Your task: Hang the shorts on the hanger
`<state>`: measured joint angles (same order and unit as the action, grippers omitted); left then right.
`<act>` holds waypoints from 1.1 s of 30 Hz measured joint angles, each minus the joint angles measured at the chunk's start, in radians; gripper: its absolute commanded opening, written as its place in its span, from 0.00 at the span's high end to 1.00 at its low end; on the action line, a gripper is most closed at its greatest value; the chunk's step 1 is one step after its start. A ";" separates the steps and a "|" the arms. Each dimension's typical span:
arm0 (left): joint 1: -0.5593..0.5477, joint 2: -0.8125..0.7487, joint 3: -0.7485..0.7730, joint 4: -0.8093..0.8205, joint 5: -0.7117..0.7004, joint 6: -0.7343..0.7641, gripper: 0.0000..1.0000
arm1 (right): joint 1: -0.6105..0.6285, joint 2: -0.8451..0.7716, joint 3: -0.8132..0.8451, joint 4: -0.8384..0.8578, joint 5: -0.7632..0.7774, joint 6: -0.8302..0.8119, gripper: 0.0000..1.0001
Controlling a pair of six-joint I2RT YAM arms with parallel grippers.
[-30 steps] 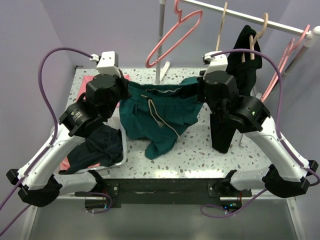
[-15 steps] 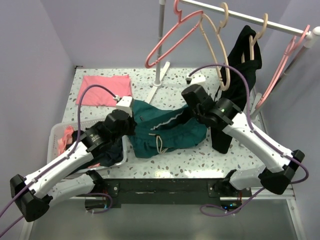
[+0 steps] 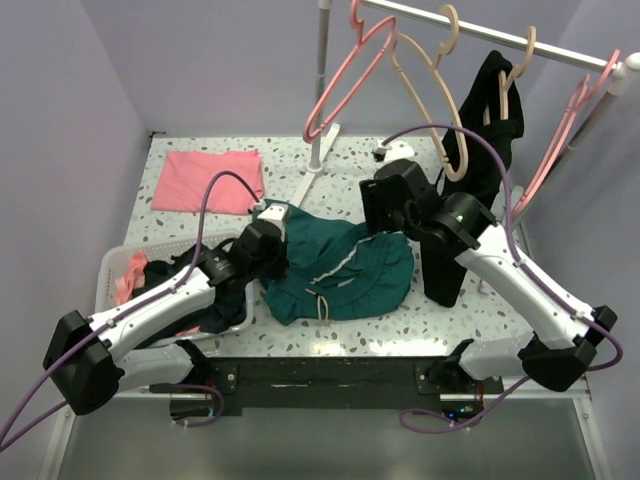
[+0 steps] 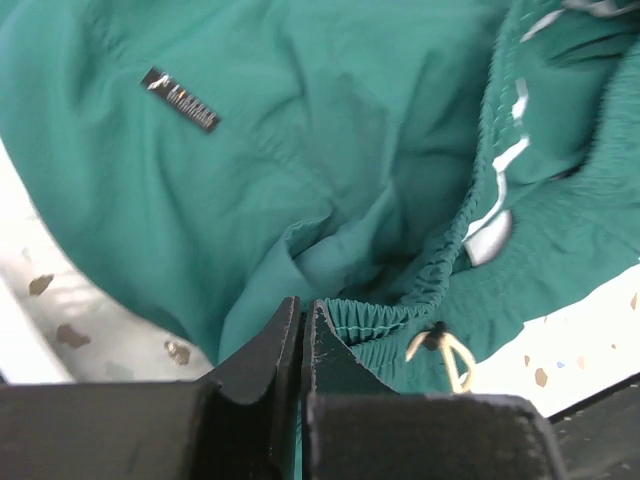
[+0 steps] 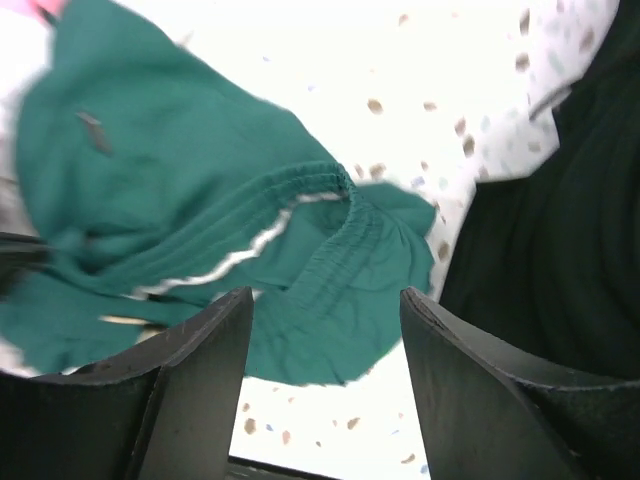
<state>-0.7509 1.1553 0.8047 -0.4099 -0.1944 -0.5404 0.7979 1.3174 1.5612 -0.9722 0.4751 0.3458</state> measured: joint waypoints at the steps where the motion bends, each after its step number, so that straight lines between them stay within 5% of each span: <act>1: 0.000 0.005 0.009 0.001 0.006 0.000 0.88 | 0.000 -0.008 0.024 0.002 -0.002 -0.001 0.36; 9: 0.001 0.006 0.141 -0.029 0.023 0.031 0.44 | 0.000 -0.109 0.063 0.038 0.002 -0.003 0.36; 14: 0.003 0.000 0.324 -0.106 0.019 0.066 0.32 | 0.000 -0.135 -0.046 0.053 -0.008 0.003 0.35; 22: 0.003 0.051 0.726 -0.158 -0.061 0.190 0.26 | 0.000 -0.178 -0.233 0.110 -0.083 0.033 0.30; 33: 0.004 0.644 1.549 -0.138 -0.100 0.385 0.25 | 0.000 -0.159 -0.370 0.163 -0.160 0.072 0.30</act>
<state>-0.7467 1.7992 2.3539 -0.5484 -0.2943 -0.1551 0.7975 1.1580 1.1912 -0.8089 0.3153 0.4179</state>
